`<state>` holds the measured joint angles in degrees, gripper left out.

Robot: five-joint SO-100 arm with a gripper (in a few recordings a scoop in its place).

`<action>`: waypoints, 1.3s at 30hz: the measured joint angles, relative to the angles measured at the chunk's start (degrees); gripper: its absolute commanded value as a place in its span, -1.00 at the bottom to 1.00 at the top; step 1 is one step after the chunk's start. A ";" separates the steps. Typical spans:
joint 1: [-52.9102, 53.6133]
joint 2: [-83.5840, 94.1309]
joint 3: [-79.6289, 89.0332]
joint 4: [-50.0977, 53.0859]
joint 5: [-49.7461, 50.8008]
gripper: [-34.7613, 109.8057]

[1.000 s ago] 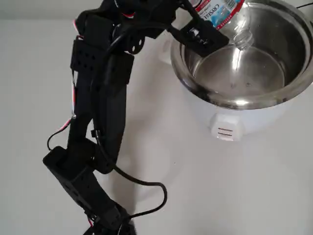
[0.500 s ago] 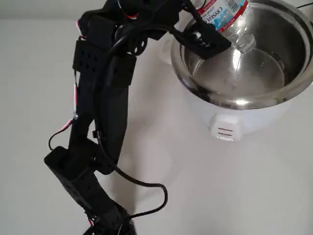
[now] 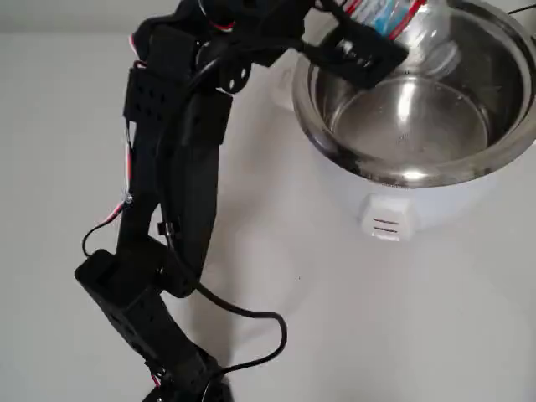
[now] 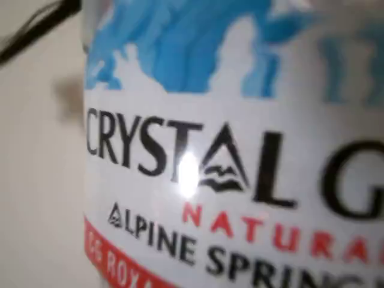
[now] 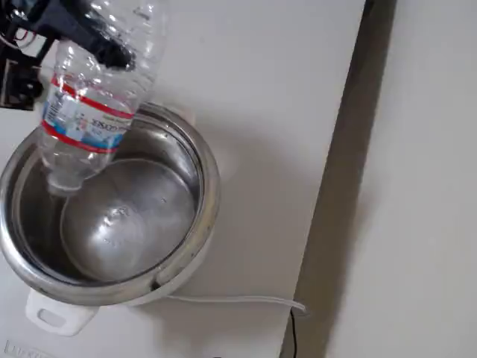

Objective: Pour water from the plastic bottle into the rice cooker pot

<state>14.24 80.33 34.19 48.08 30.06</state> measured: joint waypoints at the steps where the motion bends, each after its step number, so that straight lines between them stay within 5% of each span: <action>1: -0.44 -0.35 -0.18 -0.18 -2.90 -0.46; 21: -19.07 -3.43 -0.44 5.27 -77.70 -0.47; 39: -20.74 -3.52 -0.44 -7.38 -103.01 -0.47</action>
<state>-6.50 76.82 33.75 40.69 -72.95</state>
